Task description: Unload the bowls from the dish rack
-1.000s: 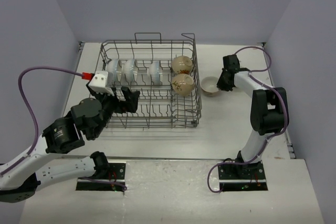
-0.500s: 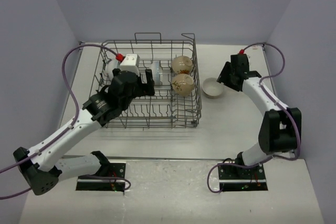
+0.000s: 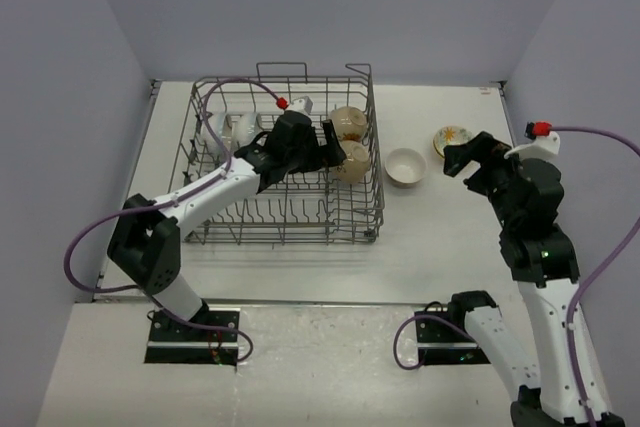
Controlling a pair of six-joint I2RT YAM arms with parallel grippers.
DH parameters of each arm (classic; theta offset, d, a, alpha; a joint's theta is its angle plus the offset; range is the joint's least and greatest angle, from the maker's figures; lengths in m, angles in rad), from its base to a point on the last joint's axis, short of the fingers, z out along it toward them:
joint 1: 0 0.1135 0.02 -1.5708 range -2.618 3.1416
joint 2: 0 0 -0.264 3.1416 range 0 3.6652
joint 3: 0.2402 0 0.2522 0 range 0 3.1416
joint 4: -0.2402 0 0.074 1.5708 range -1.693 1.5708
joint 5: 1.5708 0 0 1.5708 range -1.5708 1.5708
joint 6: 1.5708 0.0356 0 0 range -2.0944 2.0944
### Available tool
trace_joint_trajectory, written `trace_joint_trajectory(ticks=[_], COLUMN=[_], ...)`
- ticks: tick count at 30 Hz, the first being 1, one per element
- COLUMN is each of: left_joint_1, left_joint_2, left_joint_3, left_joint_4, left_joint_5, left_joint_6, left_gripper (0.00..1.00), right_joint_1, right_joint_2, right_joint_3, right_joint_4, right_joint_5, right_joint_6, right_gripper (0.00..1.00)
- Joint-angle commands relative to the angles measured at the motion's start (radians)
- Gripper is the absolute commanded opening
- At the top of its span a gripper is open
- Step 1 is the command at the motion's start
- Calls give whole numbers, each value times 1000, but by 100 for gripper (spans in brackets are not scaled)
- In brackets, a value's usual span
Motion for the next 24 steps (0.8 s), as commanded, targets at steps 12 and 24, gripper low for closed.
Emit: trace_joint_trajectory(ticks=[12,24], left_joint_1=[10,31], left_joint_2=[150,193], left_joint_3=[52,0], left_joint_4=[133,376], left_joint_5=[14,124], left_joint_6=[-83,-62], left_gripper=[100,100], right_joint_1=[2,2], right_joint_2=[-210,-244], right_joint_3=[26,48], right_joint_4=[-155,-161], right_joint_5=[-97,-147], right_joint_6=[-64,-81], right_gripper=[99,99])
